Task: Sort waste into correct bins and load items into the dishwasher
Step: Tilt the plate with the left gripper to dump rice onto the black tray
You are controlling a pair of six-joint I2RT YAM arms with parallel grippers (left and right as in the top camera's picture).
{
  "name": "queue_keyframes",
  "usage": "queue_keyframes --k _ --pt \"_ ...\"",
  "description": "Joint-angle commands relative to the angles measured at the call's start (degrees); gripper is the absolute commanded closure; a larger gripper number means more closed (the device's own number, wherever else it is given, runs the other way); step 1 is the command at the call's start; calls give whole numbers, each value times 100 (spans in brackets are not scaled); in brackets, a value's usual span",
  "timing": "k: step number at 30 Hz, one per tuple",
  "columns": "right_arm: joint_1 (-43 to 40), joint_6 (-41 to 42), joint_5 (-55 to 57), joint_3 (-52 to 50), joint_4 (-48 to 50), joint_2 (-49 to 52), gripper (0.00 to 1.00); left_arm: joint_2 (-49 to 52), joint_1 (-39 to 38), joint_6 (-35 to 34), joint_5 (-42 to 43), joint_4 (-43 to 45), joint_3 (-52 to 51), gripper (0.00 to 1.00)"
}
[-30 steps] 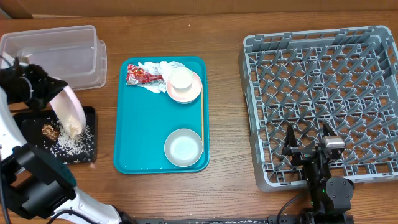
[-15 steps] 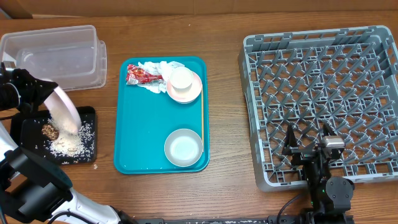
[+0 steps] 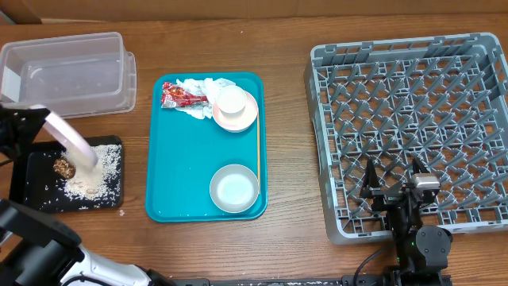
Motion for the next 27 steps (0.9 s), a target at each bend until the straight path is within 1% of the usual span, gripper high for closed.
queue_keyframes --k 1,5,7,8,10,13,14,15,17,20,21,23,25,27 --pt "22 -35 -9 -59 31 -46 0 -144 101 179 282 -149 142 96" --pt "22 -35 -7 -59 31 -46 0 -142 157 190 271 -4 138 96" --pt "22 -35 -7 -59 31 -46 0 -142 175 304 549 -140 136 96" --pt "22 -35 -7 -59 31 -46 0 -142 179 422 667 -68 136 96" --pt "22 -35 -7 -59 31 -46 0 -142 177 363 601 -44 136 96" --pt "22 -35 -7 -59 31 -46 0 -142 186 643 1040 -166 136 96" --pt "22 -35 -7 -59 31 -46 0 -142 186 610 1021 -153 136 96" --pt "22 -35 -7 -59 31 -46 0 -142 186 507 1003 -234 136 96" --pt "22 -35 -7 -59 31 -46 0 -142 190 535 1051 -695 136 96" --pt "22 -35 -7 -59 31 -46 0 -142 219 581 848 -391 136 96" --pt "22 -35 -7 -59 31 -46 0 -142 243 527 837 -472 136 96" --pt "22 -35 -7 -59 31 -46 0 -142 267 798 1019 -595 136 96" --pt "22 -35 -7 -59 31 -46 0 -142 286 925 916 -619 136 96" --pt "22 -35 -7 -59 31 -46 0 -142 284 1104 966 -1113 136 96"
